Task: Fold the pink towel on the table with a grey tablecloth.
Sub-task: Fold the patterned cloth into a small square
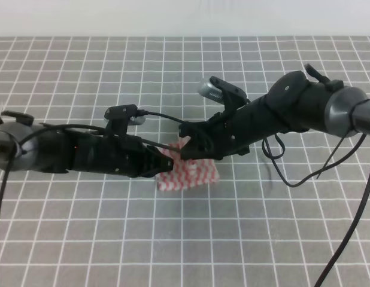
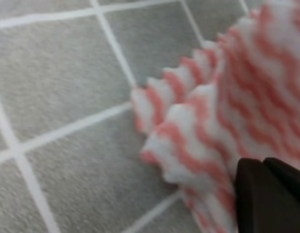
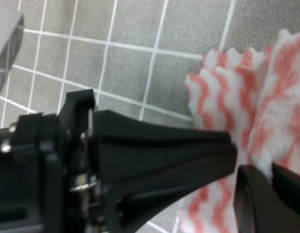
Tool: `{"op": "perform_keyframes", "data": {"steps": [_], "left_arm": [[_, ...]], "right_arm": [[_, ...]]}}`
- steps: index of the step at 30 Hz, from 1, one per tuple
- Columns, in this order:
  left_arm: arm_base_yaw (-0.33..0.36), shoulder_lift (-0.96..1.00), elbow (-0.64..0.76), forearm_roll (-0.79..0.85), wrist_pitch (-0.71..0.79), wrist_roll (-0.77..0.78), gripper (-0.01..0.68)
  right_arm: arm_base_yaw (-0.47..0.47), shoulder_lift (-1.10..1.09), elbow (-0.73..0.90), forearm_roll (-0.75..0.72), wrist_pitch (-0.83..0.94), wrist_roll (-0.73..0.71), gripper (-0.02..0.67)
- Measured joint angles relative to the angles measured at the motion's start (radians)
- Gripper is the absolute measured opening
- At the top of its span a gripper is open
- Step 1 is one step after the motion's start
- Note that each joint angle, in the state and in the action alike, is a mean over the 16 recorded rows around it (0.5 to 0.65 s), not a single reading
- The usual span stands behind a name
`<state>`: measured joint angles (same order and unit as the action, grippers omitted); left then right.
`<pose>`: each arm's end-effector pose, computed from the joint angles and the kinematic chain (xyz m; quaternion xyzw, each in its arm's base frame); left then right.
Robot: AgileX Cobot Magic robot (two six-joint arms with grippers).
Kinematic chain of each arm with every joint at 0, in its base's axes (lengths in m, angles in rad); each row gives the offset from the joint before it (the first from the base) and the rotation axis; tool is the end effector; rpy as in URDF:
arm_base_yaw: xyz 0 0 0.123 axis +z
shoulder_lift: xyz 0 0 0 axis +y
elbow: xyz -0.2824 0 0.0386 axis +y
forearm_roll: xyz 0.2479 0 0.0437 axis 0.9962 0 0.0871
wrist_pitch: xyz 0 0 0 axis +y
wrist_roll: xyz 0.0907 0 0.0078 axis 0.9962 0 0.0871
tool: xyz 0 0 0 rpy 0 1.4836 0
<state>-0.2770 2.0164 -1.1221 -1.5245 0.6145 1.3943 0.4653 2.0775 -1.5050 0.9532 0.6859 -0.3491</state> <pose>0.3660 -0.1587 0.1399 0.1775 0.8791 -0.3438 0.2784 0.3806 0.2438 0.1912 -0.0784 0.9146 0.3649 0.1554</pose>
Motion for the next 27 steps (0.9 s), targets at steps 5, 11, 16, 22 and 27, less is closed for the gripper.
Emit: {"op": "perform_keyframes", "data": {"steps": [5, 11, 16, 22, 27], "left_arm": [[0.021, -0.005, 0.0, 0.006, 0.027, 0.003, -0.003], [0.042, -0.001, 0.0, 0.009, 0.05, 0.008, -0.003], [0.048, 0.01, 0.0, 0.006, 0.048, 0.01, -0.003], [0.048, 0.019, 0.0, 0.002, 0.044, 0.012, -0.003], [0.048, 0.02, 0.0, 0.0, 0.042, 0.014, -0.003]], "right_arm": [[0.0, 0.004, 0.0, -0.001, -0.003, 0.0, -0.012], [0.0, 0.006, 0.0, 0.0, -0.004, 0.0, -0.012], [0.002, 0.005, -0.008, 0.009, 0.006, 0.0, -0.013], [0.01, 0.009, -0.024, 0.016, 0.017, 0.0, -0.013], [0.017, 0.021, -0.037, 0.017, 0.027, 0.0, -0.014]]}}
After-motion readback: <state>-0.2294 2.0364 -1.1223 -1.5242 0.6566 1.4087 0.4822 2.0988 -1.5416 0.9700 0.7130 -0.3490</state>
